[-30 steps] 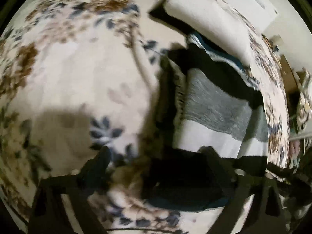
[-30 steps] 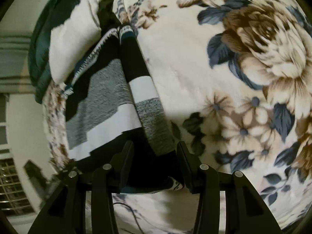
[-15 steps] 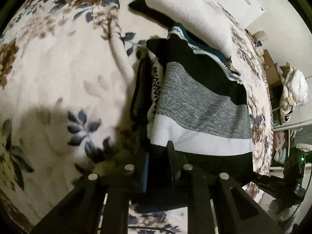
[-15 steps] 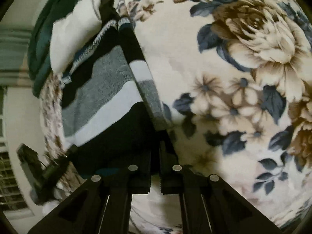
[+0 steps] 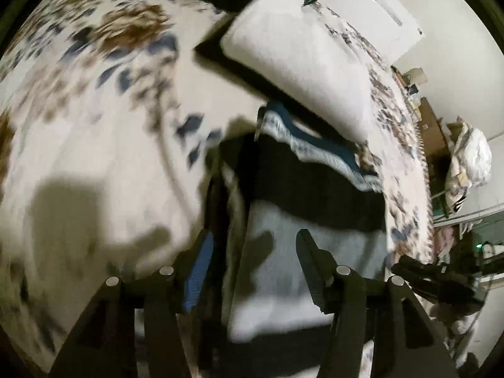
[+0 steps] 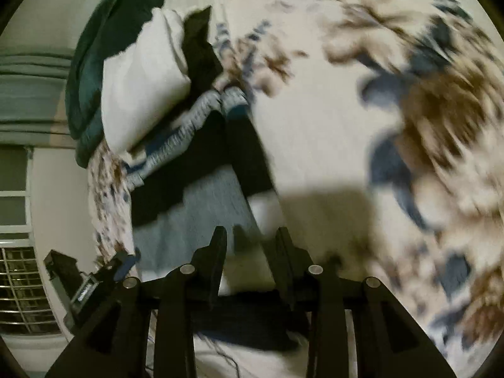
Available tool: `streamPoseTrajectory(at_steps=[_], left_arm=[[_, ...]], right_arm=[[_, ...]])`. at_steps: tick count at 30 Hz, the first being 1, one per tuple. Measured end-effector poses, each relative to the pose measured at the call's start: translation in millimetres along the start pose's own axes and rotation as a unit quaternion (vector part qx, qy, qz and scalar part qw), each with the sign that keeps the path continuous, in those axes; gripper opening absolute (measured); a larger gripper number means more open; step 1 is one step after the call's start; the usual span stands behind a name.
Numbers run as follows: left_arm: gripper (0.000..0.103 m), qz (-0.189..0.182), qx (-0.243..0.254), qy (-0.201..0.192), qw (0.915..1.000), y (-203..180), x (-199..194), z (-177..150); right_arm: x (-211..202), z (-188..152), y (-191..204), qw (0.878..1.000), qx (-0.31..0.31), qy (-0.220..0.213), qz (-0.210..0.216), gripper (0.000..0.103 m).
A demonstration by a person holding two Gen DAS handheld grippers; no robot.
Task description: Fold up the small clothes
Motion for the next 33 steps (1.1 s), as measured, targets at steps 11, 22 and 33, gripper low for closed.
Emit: streamPoseTrajectory(at_steps=[11, 22, 33], left_arm=[[0.005, 0.02, -0.001, -0.007, 0.9998, 7, 21, 38], [0.052, 0.036, 0.038, 0.004, 0.9986, -7, 42, 84], [0.006, 0.043, 0.057, -0.002, 0.9974, -17, 55, 116]], right_arm=[[26, 40, 18, 0.998, 0.005, -0.026, -0.063, 0.004], [29, 91, 45, 0.999, -0.021, -0.006, -0.038, 0.04], [31, 131, 73, 0.984, -0.057, -0.1, -0.135, 0.005]])
Point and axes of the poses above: each gripper's, at about its wrist camera, not at the fingertips, and x roughly the way its jaws point, y to its left, z to its top, the point moved 8 cm from there along x, roughly the way its jaws point, and after that the axes turned 8 degrees about y, right-handed, at the moved point
